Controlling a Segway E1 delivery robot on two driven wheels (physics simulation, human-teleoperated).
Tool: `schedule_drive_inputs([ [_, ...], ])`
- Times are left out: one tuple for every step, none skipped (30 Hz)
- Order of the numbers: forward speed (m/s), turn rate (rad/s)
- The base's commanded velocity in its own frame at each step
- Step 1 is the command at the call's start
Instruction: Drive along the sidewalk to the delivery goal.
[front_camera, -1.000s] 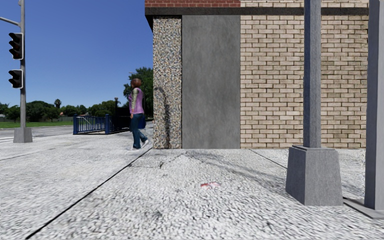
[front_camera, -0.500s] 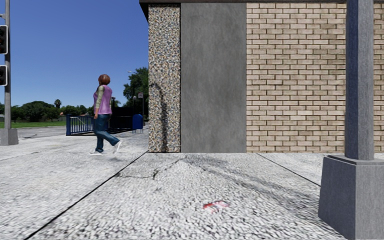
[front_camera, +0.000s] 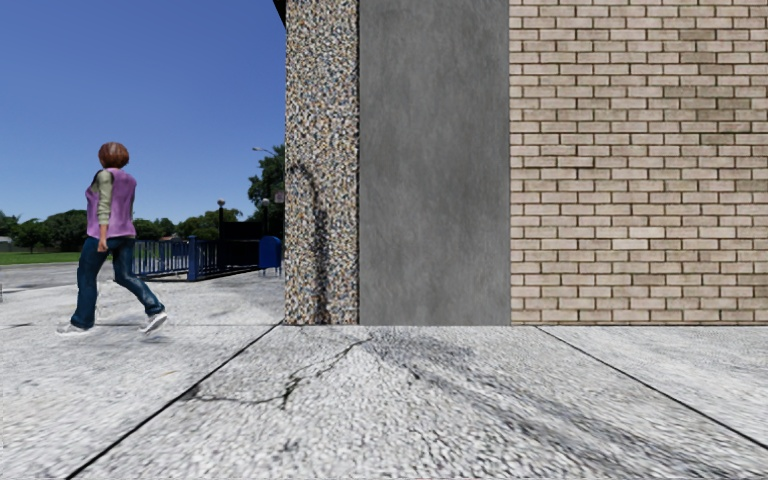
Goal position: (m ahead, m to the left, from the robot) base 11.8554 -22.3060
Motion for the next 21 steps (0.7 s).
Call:
schedule_drive_inputs([
  [1.27, 0.00],
  [1.27, 0.00],
  [1.27, 0.00],
  [1.27, 0.00],
  [1.27, 0.00],
  [1.27, 0.00],
  [1.27, 0.00],
  [1.27, 0.00],
  [1.28, 0.00],
  [1.28, 0.00],
  [1.28, 0.00],
  [1.28, 0.00],
  [1.28, 0.00],
  [1.28, 0.00],
  [1.28, 0.00],
  [1.28, 0.00],
  [1.28, -0.14],
  [1.28, -0.23],
  [1.28, -0.23],
  [1.28, -0.25],
  [1.28, -0.28],
])
